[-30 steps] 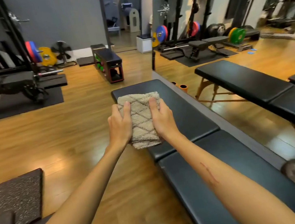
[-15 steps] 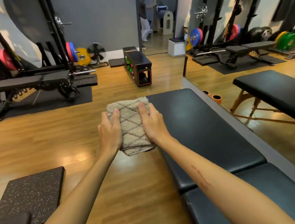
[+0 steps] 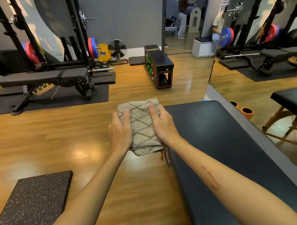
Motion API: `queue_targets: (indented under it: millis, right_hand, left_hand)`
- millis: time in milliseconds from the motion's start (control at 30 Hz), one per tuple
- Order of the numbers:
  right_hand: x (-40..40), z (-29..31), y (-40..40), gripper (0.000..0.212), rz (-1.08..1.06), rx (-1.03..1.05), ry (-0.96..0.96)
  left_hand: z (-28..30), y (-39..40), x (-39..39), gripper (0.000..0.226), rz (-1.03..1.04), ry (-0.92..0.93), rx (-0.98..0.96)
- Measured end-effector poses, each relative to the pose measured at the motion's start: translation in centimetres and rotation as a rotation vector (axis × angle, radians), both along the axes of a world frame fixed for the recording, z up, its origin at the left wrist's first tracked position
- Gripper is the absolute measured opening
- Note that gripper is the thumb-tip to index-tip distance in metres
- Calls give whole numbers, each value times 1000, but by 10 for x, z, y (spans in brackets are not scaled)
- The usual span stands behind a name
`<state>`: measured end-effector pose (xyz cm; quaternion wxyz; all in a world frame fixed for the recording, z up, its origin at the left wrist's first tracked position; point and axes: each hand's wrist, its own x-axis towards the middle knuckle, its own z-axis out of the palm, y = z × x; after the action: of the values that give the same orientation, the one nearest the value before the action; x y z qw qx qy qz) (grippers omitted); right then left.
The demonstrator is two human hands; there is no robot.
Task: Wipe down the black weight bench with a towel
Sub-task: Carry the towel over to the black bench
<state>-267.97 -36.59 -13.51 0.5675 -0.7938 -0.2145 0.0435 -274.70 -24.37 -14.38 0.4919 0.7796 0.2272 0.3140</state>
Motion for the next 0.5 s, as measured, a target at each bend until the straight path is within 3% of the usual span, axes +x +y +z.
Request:
queue_targets:
  millis: [500]
  right_hand:
    - [189,4,179,50,-76,55,21]
  left_hand:
    - [9,173,196,38,-45,15,-27]
